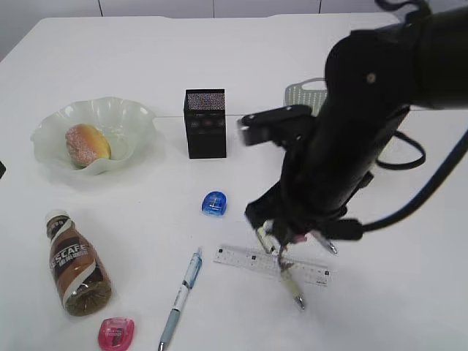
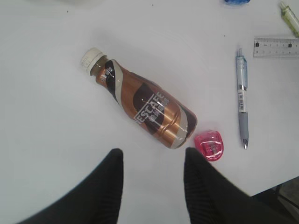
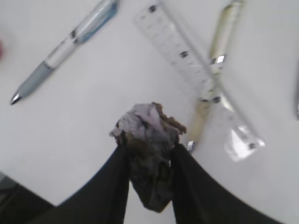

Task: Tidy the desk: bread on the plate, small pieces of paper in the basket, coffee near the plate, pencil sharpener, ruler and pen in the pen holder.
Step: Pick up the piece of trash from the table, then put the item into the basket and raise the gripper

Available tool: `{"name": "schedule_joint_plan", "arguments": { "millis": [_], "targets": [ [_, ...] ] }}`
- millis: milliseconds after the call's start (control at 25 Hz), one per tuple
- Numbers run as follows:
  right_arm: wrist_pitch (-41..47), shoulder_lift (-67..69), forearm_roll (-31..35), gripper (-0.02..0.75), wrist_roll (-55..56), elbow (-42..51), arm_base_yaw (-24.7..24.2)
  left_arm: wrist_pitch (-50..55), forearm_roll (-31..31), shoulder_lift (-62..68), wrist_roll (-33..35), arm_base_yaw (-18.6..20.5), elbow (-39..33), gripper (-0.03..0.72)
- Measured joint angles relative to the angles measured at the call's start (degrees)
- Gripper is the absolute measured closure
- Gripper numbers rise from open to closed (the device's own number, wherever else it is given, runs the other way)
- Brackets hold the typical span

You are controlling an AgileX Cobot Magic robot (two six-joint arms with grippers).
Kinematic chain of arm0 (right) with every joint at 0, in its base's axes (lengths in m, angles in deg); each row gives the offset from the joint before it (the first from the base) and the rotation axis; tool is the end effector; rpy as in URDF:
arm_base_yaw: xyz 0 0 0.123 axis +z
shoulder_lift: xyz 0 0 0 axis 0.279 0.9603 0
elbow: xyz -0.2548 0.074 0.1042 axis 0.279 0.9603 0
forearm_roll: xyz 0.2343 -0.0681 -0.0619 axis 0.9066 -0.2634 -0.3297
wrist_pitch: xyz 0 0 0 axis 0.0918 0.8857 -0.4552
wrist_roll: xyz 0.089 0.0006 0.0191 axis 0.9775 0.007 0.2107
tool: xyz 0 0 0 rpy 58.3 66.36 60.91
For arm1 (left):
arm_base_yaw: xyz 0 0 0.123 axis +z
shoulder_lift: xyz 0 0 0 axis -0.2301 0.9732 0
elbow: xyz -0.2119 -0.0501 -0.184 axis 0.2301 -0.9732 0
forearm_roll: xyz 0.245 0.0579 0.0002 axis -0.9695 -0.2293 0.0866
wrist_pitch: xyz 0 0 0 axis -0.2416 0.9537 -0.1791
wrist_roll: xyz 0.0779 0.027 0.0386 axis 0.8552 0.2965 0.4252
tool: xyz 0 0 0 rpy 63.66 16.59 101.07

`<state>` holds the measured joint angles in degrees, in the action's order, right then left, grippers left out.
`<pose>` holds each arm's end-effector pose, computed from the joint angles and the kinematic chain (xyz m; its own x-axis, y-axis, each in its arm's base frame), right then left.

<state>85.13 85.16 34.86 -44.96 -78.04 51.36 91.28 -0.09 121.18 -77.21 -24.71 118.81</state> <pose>0.2720 0.2005 0.2165 -0.8601 -0.4545 -0.2317 -0.4870 0.8668 0.1074 0.2335 -0.0616 0.3112 -0.9027 0.1949 -0.3835 0.2650 0.9542 -0.1386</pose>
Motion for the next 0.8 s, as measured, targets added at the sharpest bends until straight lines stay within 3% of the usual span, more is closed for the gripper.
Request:
{"name": "schedule_joint_plan", "arguments": {
  "millis": [200, 360, 560, 800],
  "targets": [
    [-1.48, -0.04, -1.96, 0.52, 0.0, -5.78, -10.28, -0.14, 0.0, 0.0, 0.0, 0.0, 0.0, 0.372],
    [-4.32, 1.21, -5.07, 0.52, 0.85, -12.82, -15.85, -0.93, 0.0, 0.0, 0.0, 0.0, 0.0, 0.372],
    [-4.86, 7.94, -9.34, 0.521, 4.36, -22.88, -19.26, -1.73, 0.0, 0.0, 0.0, 0.0, 0.0, 0.372],
    [-4.94, 17.56, -15.29, 0.517, 6.14, -32.0, -19.89, -1.85, 0.0, 0.0, 0.0, 0.0, 0.0, 0.372]
  ]
}}
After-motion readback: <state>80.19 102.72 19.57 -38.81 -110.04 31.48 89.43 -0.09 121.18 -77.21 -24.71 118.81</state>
